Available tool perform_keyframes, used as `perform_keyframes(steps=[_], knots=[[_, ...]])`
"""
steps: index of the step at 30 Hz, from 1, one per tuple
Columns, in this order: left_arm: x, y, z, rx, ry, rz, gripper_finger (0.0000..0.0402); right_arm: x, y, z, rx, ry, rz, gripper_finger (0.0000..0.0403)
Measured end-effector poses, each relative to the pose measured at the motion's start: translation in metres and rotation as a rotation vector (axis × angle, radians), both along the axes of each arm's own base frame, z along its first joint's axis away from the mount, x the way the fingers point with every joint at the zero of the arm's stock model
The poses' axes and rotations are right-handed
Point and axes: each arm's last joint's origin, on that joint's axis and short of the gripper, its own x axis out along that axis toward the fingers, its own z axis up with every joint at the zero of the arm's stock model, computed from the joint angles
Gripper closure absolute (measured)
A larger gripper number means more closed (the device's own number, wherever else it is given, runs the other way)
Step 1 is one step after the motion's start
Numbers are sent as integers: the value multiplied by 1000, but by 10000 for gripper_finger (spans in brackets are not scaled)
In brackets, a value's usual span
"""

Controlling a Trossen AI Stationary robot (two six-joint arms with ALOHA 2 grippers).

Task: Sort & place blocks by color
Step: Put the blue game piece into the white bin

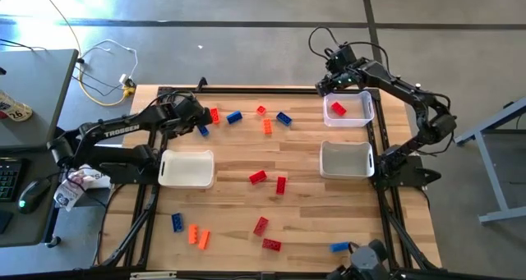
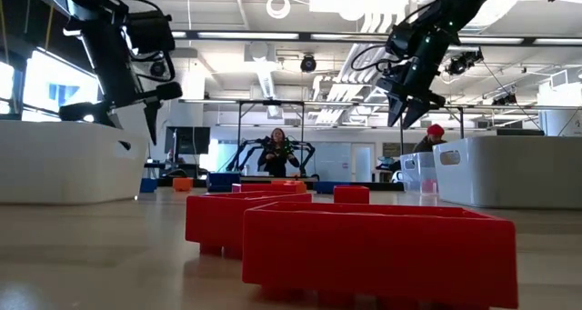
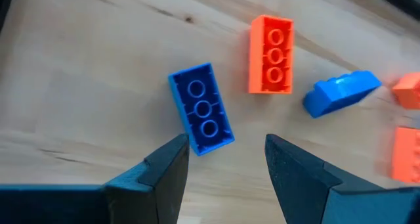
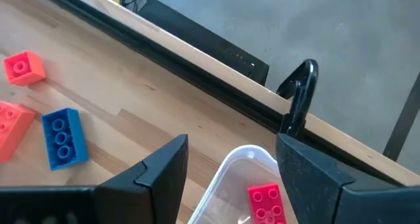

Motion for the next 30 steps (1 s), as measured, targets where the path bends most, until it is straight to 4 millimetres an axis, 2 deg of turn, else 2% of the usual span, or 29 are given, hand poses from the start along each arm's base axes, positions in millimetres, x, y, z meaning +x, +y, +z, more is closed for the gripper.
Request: perform_keyframes(steps=[22, 30], knots=[[16, 15, -33, -97, 45, 146, 213, 4, -1, 3, -60, 2, 62, 187], [22, 20, -41, -102, 37, 148, 213, 4, -1, 3, -70, 14, 84, 187]])
